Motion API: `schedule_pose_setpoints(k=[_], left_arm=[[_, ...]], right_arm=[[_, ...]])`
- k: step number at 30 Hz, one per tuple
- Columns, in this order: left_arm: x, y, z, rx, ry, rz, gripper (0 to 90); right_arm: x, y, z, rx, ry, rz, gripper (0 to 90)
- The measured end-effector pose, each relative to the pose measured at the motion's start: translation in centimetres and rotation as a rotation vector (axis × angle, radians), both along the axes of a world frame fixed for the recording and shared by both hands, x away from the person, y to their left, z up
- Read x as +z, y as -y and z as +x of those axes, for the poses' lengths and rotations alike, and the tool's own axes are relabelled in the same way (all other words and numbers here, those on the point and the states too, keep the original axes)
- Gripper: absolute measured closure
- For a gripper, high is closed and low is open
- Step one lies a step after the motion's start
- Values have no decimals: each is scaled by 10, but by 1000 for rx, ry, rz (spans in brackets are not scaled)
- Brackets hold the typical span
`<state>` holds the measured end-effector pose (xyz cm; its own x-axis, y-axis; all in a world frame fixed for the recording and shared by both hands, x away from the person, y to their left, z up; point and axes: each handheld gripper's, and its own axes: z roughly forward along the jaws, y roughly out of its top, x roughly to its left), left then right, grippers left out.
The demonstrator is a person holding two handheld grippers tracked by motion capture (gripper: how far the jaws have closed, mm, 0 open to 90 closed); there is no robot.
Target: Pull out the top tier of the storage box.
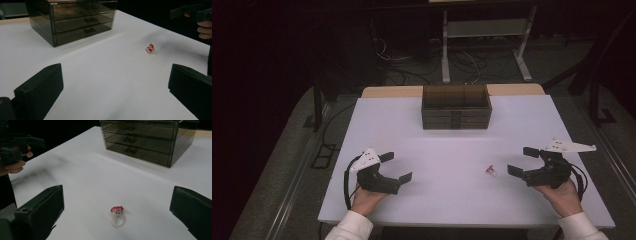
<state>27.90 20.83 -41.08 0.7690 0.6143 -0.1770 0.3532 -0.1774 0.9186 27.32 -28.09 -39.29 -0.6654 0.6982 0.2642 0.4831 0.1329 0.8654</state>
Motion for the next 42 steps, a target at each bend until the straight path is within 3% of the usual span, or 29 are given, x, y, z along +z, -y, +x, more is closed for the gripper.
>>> schedule_pose_setpoints(k=[16, 42], left_arm=[[0, 2, 2, -5, -4, -4, 0], [0, 3, 2, -13, -7, -2, 0]], right_arm=[[21, -15, 22, 57, -25, -15, 0], [30, -40, 53, 101, -51, -70, 0]])
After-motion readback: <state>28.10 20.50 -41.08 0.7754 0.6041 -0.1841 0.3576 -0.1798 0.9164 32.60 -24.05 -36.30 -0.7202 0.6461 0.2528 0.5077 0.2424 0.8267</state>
